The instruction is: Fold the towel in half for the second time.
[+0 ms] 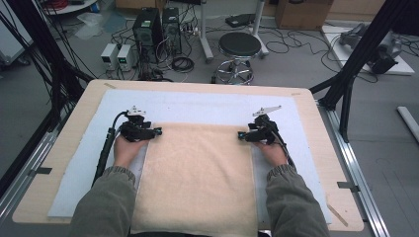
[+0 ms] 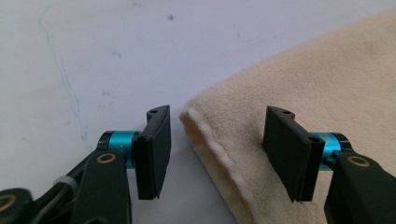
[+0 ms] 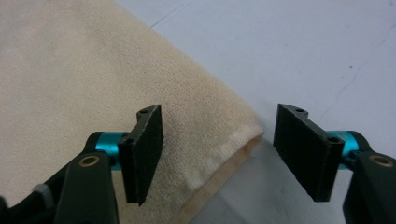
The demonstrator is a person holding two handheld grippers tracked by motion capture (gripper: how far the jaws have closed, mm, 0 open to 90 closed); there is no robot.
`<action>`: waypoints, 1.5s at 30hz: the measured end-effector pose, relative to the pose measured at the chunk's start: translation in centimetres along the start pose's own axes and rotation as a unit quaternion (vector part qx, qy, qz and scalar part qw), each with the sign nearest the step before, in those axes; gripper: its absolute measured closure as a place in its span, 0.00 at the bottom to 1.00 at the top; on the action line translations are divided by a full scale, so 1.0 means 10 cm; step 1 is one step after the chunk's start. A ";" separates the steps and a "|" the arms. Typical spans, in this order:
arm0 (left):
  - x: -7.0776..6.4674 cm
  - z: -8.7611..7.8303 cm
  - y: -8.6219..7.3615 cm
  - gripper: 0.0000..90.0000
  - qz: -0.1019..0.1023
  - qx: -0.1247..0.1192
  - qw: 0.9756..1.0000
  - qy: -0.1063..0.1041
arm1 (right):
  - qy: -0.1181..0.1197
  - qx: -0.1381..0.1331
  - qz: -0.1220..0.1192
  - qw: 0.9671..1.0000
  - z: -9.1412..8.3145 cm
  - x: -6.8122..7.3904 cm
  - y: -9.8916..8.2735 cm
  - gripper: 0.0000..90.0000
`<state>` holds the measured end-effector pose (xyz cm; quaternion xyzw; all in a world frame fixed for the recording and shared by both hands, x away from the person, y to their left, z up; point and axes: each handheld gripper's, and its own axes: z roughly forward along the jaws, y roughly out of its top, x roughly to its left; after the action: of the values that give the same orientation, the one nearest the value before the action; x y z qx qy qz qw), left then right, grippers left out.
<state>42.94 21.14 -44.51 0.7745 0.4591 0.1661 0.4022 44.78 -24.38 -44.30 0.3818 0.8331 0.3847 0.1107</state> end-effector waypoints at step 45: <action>-0.09 -0.81 0.56 0.93 0.073 -0.118 0.990 -0.026 | 0.068 -0.082 -0.078 0.991 -0.79 0.23 0.74 0.90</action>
<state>40.57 22.76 -35.04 0.7570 0.3681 0.2276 0.4895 43.48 -24.09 -33.34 0.2779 0.8318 0.4667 0.1147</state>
